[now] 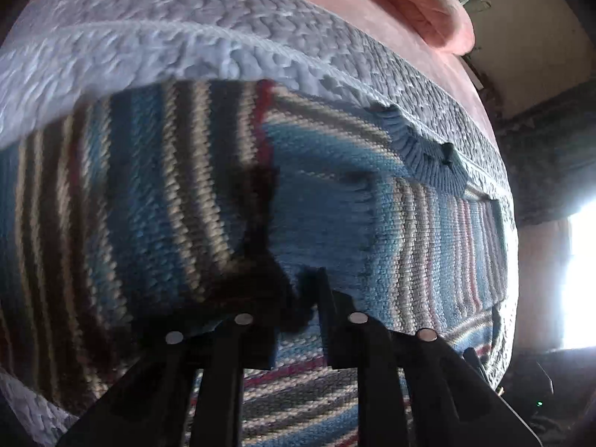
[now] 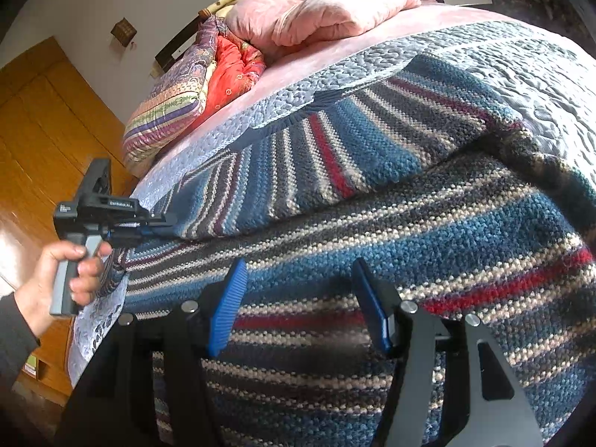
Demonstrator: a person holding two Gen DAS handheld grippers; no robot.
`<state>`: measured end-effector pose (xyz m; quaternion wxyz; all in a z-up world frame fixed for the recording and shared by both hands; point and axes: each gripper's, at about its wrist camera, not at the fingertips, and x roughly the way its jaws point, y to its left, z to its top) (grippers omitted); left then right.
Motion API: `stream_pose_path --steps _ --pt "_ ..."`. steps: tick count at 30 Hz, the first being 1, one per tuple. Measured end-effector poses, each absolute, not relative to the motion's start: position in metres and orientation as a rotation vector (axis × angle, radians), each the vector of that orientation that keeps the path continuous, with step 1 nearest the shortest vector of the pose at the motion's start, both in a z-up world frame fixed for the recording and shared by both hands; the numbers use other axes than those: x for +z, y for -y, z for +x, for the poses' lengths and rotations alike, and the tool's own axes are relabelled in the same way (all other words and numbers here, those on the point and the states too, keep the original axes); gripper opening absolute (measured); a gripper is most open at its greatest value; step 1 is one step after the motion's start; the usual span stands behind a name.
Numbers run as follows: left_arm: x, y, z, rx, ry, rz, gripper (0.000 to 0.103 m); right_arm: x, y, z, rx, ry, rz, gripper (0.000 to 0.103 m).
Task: Fold small clothes
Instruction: 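Grasp the other sleeve cuff with the left gripper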
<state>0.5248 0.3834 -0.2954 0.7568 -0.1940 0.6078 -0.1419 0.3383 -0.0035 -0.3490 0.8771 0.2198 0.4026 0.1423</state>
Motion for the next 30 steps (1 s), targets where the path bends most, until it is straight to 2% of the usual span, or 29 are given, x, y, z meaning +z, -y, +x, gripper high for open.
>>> stream_pose_path --steps 2,4,7,11,13,14,16,17,20,22,26,30 --pt "-0.277 -0.388 0.517 -0.183 -1.276 -0.343 0.027 -0.349 0.005 0.339 0.296 -0.838 0.463 0.059" --pt "-0.251 -0.394 0.504 -0.202 -1.173 -0.427 0.044 -0.348 0.005 0.339 0.298 -0.833 0.466 0.059" --pt "-0.243 -0.385 0.498 -0.370 -1.137 -0.608 0.046 -0.347 0.004 0.339 0.305 -0.831 0.466 0.059" --pt "-0.289 -0.373 0.508 -0.272 -1.262 -0.555 0.045 -0.346 0.001 0.335 0.313 -0.831 0.451 0.059" --pt "-0.299 -0.381 0.507 -0.247 -1.271 -0.572 0.024 -0.345 0.002 0.333 0.313 -0.826 0.443 0.059" --pt "-0.298 -0.387 0.504 -0.245 -1.271 -0.607 0.024 -0.345 0.003 0.332 0.310 -0.826 0.440 0.059" --pt "-0.279 -0.408 0.491 -0.217 -1.227 -0.621 0.038 -0.345 0.006 0.331 0.305 -0.826 0.441 0.059" --pt "-0.272 -0.417 0.484 -0.203 -1.204 -0.617 0.050 -0.345 0.007 0.331 0.304 -0.825 0.441 0.059" --pt "-0.246 -0.484 0.458 -0.144 -1.109 -0.704 0.061 -0.342 0.007 0.329 0.303 -0.815 0.433 0.059" --pt "-0.228 -0.544 0.436 -0.061 -1.021 -0.751 0.078 -0.341 0.004 0.327 0.307 -0.812 0.419 0.059" --pt "-0.221 -0.679 0.368 0.170 -0.879 -0.903 0.078 -0.338 -0.004 0.323 0.319 -0.811 0.390 0.059" --pt "-0.241 -0.769 0.327 0.343 -0.811 -1.011 0.078 -0.332 -0.014 0.318 0.336 -0.798 0.353 0.059"
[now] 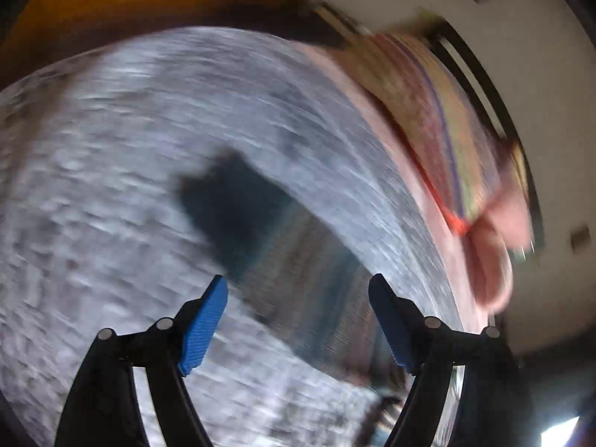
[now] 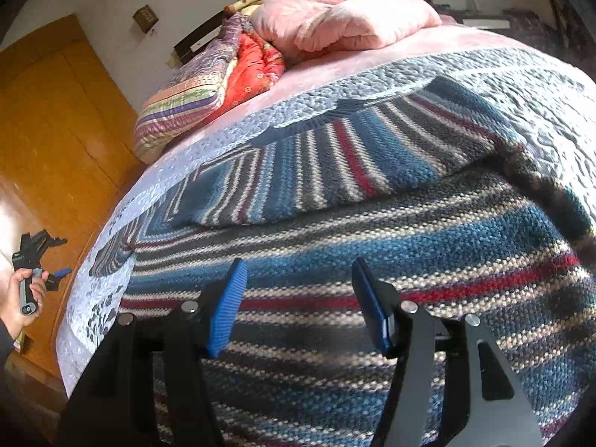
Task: Fold small clothes
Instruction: 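Grasp the other sleeve cuff with the left gripper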
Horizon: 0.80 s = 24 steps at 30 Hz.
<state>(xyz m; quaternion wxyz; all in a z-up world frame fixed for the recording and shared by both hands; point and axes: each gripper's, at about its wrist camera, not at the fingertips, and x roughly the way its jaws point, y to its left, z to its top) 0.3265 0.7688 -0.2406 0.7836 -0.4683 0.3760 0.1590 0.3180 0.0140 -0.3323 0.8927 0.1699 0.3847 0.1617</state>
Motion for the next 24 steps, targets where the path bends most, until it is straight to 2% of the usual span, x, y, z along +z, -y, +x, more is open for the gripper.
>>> stream_pose_path --steps 3,12,14,15,16,17,21,24 --pt "-0.266 -0.792 0.328 0.338 -0.803 -1.097 0.078 -0.332 -0.023 0.315 0.340 -0.798 0.320 0.059" --pt "-0.318 -0.806 0.368 0.370 -0.839 -1.088 0.075 -0.333 -0.046 0.314 0.366 -0.820 0.266 0.059" --pt "-0.320 -0.809 0.370 0.390 -0.837 -1.078 0.050 -0.333 -0.048 0.313 0.368 -0.823 0.265 0.059" --pt "-0.324 -0.812 0.372 0.407 -0.844 -1.084 0.028 -0.334 -0.049 0.313 0.368 -0.822 0.263 0.059" --pt "-0.326 -0.814 0.371 0.413 -0.844 -1.093 0.018 -0.334 -0.049 0.313 0.369 -0.824 0.261 0.059" --pt "-0.326 -0.816 0.370 0.408 -0.835 -1.100 0.014 -0.334 -0.050 0.313 0.368 -0.826 0.260 0.059" --pt "-0.300 -0.811 0.369 0.384 -0.788 -1.054 0.011 -0.331 -0.049 0.313 0.368 -0.830 0.263 0.059" --pt "-0.254 -0.794 0.373 0.295 -0.706 -1.037 0.009 -0.325 -0.048 0.309 0.373 -0.830 0.268 0.059"
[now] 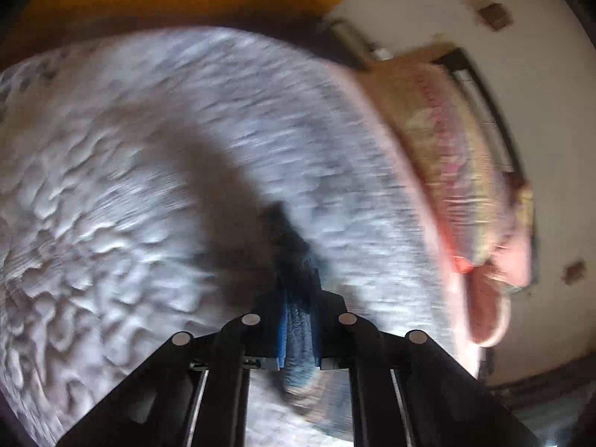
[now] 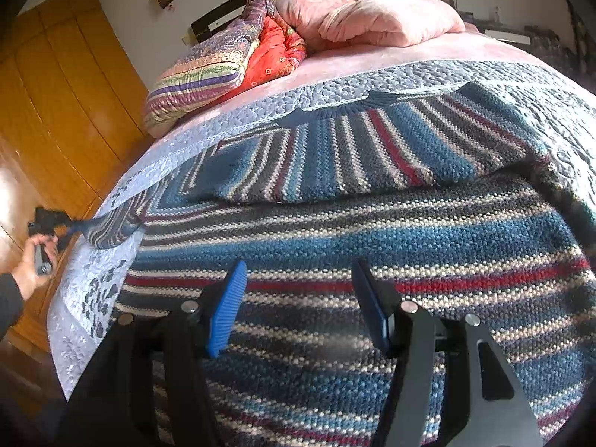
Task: Fold small clothes
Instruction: 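Grasp the other sleeve cuff with the left gripper, then fold the held sleeve across the sweater body and release it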
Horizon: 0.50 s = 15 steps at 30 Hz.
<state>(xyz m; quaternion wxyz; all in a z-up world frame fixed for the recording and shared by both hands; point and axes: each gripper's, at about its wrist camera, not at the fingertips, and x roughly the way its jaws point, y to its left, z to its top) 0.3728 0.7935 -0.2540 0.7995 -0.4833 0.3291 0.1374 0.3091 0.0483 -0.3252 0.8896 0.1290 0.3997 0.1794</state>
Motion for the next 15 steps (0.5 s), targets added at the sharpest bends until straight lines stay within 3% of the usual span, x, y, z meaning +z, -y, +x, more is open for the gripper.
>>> stream_pose_path --steps 9,15 --pt "-0.073 -0.665 0.402 -0.068 -0.533 -0.809 0.009 -0.296 -0.035 0.275 0.383 -0.825 0.319 0.059" --pt "-0.028 -0.575 0.424 -0.207 -0.531 -0.722 0.009 -0.285 -0.020 0.258 0.380 -0.824 0.357 0.059"
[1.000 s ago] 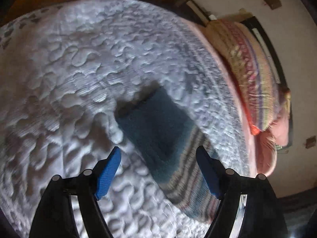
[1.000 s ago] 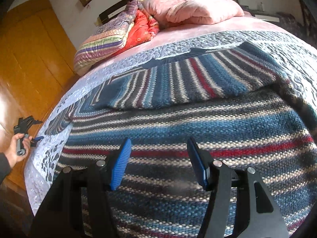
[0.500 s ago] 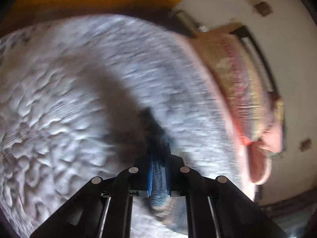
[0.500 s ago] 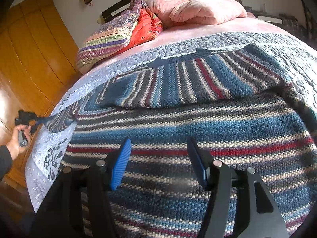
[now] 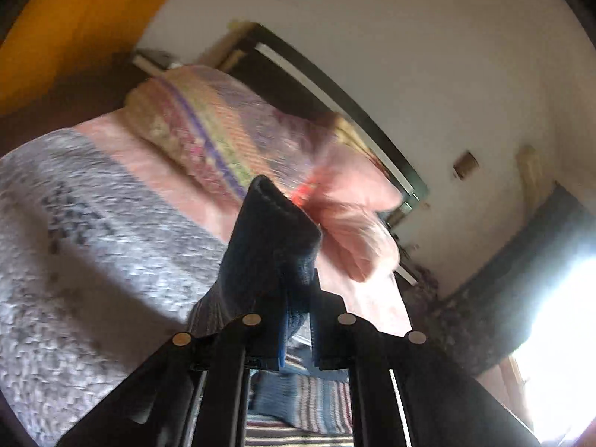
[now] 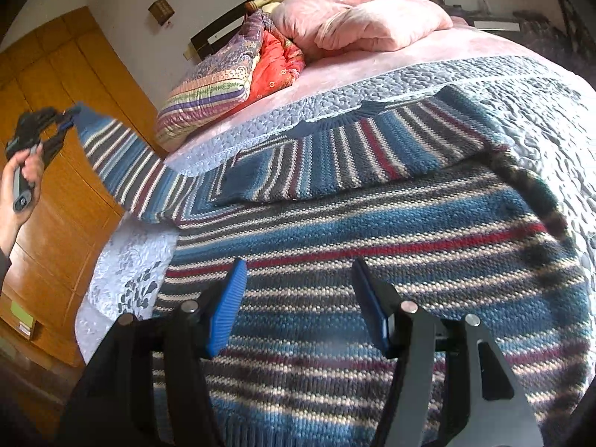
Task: Fold small clothes
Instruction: 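Fold the held sleeve across the sweater body and release it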
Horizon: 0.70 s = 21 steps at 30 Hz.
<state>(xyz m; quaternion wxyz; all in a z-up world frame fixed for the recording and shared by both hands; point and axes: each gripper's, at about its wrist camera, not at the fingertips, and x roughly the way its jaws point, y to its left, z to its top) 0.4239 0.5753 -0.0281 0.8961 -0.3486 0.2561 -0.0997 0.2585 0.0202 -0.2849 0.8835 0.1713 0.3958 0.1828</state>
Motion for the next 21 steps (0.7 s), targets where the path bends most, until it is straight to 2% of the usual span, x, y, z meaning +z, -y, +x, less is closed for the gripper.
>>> stream_pose_path --steps 5,11,21 --pt "-0.029 -0.509 0.442 -0.272 -0.571 -0.676 0.009 -0.282 -0.008 0.252 0.375 -0.814 0.383 0.059" --pt "-0.057 -0.422 0.465 -0.319 -0.642 -0.576 0.009 -0.289 0.005 0.256 0.368 -0.823 0.431 0.059" --pt "-0.169 -0.271 0.488 -0.384 -0.843 -0.367 0.009 -0.301 0.020 0.263 0.355 -0.860 0.489 0.059"
